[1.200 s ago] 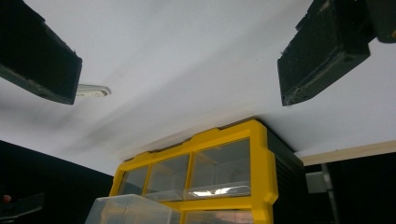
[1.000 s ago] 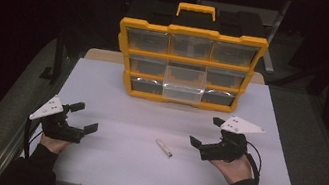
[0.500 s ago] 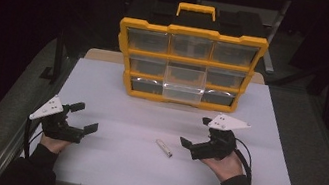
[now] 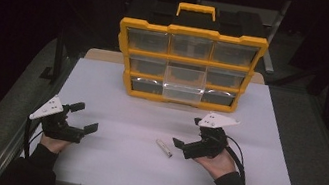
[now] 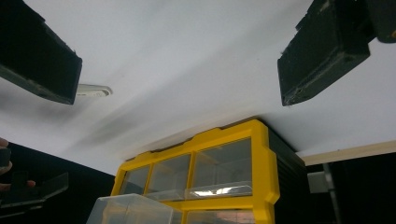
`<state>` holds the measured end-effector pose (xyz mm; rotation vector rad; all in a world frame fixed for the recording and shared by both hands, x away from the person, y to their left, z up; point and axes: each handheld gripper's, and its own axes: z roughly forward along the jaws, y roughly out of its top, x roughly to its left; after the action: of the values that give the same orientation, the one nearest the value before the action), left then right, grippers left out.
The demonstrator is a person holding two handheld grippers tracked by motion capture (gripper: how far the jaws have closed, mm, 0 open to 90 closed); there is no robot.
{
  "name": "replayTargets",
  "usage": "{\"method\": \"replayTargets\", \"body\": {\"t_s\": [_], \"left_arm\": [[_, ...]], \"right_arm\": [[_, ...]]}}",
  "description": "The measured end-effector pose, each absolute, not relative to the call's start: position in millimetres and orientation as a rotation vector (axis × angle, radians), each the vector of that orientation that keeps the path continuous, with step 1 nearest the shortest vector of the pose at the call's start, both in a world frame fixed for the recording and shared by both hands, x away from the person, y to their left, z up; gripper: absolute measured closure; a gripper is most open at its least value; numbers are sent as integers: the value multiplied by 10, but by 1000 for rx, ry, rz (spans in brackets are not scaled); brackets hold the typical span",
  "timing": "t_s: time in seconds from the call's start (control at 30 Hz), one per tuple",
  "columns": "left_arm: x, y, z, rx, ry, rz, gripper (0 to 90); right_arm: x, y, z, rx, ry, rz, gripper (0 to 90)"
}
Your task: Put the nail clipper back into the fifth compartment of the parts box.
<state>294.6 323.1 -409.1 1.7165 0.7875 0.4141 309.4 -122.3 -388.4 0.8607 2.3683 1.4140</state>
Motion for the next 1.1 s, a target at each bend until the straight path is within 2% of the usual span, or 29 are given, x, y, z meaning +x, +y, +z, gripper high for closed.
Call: {"method": "replayTargets", "body": {"t_s": [1.1], "left_arm": [[2943,3228,-4091,1718,789,414,0]], "right_arm": [[3220,-852,-4077,876,2541,1335,0]]}}
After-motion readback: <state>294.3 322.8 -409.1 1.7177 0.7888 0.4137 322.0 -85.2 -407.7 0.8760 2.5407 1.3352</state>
